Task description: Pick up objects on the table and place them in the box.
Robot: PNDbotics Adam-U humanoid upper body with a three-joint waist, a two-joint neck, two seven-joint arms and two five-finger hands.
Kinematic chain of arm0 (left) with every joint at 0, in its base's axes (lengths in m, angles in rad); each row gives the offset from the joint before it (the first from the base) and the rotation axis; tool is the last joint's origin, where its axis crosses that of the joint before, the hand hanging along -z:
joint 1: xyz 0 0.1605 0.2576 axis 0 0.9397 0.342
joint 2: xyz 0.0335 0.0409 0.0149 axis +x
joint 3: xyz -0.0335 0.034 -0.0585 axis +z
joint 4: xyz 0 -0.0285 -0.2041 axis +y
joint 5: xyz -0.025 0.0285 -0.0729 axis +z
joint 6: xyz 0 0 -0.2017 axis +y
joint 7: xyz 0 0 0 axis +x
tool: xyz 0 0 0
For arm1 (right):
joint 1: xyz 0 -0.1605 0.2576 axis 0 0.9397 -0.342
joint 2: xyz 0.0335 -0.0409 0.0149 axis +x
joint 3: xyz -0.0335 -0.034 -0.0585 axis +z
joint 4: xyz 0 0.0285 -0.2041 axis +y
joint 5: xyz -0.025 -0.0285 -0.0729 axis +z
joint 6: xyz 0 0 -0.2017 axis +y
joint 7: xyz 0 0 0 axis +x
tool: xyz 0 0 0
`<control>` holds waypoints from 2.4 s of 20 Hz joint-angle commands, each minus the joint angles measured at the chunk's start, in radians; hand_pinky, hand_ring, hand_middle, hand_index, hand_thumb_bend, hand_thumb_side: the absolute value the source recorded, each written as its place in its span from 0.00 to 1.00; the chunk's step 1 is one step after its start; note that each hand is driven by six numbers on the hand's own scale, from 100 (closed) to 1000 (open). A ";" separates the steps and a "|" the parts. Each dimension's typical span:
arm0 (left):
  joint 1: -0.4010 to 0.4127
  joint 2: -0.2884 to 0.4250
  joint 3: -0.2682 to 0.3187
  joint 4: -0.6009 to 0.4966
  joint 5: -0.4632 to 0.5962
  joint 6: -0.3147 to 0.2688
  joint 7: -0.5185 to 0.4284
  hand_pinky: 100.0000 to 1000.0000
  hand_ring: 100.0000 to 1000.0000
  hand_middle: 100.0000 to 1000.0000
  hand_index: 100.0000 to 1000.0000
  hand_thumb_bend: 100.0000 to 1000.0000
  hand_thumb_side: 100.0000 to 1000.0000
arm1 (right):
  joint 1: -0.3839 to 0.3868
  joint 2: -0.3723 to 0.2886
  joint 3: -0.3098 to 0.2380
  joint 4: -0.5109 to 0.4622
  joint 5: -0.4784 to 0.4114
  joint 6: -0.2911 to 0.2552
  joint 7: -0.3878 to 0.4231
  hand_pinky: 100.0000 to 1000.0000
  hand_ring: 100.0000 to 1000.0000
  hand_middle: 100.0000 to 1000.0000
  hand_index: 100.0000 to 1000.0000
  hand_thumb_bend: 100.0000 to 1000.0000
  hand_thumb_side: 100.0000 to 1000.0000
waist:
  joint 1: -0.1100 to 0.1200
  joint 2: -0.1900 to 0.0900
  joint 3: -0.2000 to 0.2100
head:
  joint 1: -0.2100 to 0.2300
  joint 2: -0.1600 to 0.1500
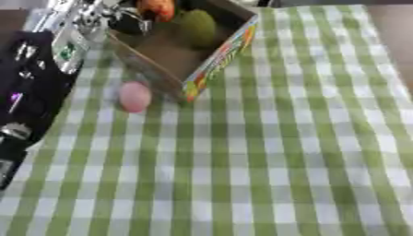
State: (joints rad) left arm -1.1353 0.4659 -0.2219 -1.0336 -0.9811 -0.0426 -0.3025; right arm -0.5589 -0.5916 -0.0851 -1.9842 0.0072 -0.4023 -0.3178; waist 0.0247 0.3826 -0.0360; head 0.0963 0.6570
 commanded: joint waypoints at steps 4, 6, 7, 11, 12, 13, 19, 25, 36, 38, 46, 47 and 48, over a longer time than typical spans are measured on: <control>-0.030 -0.022 0.015 0.056 -0.055 -0.018 0.024 0.57 0.51 0.51 0.67 0.00 0.00 | -0.016 -0.007 -0.004 -0.016 -0.008 0.002 0.007 0.74 0.80 0.50 0.83 0.00 0.47 | 0.000 -0.018 -0.005 | 0.005 -0.010; -0.029 -0.029 0.017 0.066 -0.062 -0.022 0.027 0.58 0.51 0.52 0.68 0.00 0.00 | -0.016 -0.006 -0.004 -0.016 -0.009 0.002 0.007 0.74 0.80 0.50 0.83 0.00 0.47 | 0.001 -0.017 -0.007 | 0.005 -0.010; -0.029 -0.031 0.017 0.070 -0.062 -0.025 0.025 0.59 0.53 0.53 0.70 0.00 0.00 | -0.016 -0.006 -0.005 -0.016 -0.009 0.002 0.006 0.74 0.80 0.50 0.83 0.00 0.47 | 0.001 -0.016 -0.007 | 0.005 -0.010; -0.025 -0.033 0.016 0.072 -0.058 -0.043 0.013 0.65 0.61 0.63 0.81 0.10 0.00 | -0.015 -0.005 -0.006 -0.016 -0.009 0.003 0.006 0.74 0.80 0.50 0.83 0.00 0.47 | 0.003 -0.017 -0.006 | 0.003 -0.008; -0.024 -0.032 0.016 0.071 -0.058 -0.046 0.010 0.65 0.61 0.63 0.81 0.10 0.00 | -0.014 -0.005 -0.006 -0.016 -0.009 0.004 0.006 0.74 0.80 0.50 0.83 0.00 0.47 | 0.003 -0.017 -0.006 | 0.002 -0.008; -0.024 -0.031 0.016 0.068 -0.058 -0.049 0.009 0.70 0.68 0.70 0.89 0.20 0.00 | -0.014 -0.005 -0.006 -0.016 -0.009 0.004 0.007 0.74 0.80 0.50 0.83 0.00 0.47 | 0.002 -0.018 -0.005 | 0.003 -0.007; -0.023 -0.025 0.021 0.030 -0.059 -0.047 0.014 0.72 0.73 0.75 0.90 0.29 0.00 | -0.009 -0.005 -0.006 -0.016 -0.010 0.005 0.006 0.74 0.80 0.50 0.83 0.00 0.47 | -0.002 -0.023 0.000 | 0.003 -0.005; -0.011 -0.011 0.025 -0.025 -0.023 -0.041 0.013 0.70 0.72 0.73 0.89 0.20 0.00 | -0.004 -0.007 -0.008 -0.016 -0.009 0.005 0.004 0.74 0.80 0.50 0.83 0.00 0.47 | -0.004 -0.031 0.007 | -0.002 -0.002; 0.130 0.204 -0.018 -0.496 0.221 0.013 -0.095 0.66 0.64 0.65 0.83 0.17 0.00 | 0.019 -0.029 -0.016 -0.016 0.006 0.007 -0.010 0.74 0.79 0.50 0.83 0.00 0.47 | -0.003 -0.039 0.045 | -0.048 0.016; 0.168 0.244 -0.029 -0.558 0.258 0.021 -0.120 0.66 0.64 0.64 0.82 0.19 0.00 | 0.021 -0.031 -0.016 -0.016 0.008 0.008 -0.012 0.74 0.79 0.50 0.83 0.00 0.47 | -0.004 -0.040 0.049 | -0.052 0.016; 0.320 0.357 -0.048 -0.721 0.380 0.059 -0.139 0.64 0.62 0.62 0.81 0.21 0.11 | 0.021 -0.032 -0.018 -0.016 0.012 0.009 -0.017 0.74 0.79 0.50 0.83 0.00 0.47 | -0.008 -0.038 0.057 | -0.062 0.013; 0.343 0.370 -0.049 -0.742 0.399 0.068 -0.133 0.64 0.61 0.61 0.80 0.21 0.12 | 0.021 -0.032 -0.018 -0.016 0.013 0.009 -0.018 0.74 0.79 0.50 0.83 0.00 0.47 | -0.008 -0.038 0.057 | -0.063 0.012; 0.366 0.384 -0.050 -0.763 0.414 0.076 -0.126 0.64 0.61 0.60 0.79 0.22 0.13 | 0.021 -0.032 -0.018 -0.016 0.013 0.009 -0.018 0.74 0.79 0.50 0.83 0.00 0.47 | -0.008 -0.037 0.058 | -0.064 0.011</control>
State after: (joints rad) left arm -0.7601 0.8005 -0.2769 -1.7608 -0.5894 0.0225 -0.4344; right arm -0.5277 -0.5937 -0.0921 -1.9842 0.0162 -0.3922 -0.3320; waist 0.0166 0.3695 0.0212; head 0.0354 0.6725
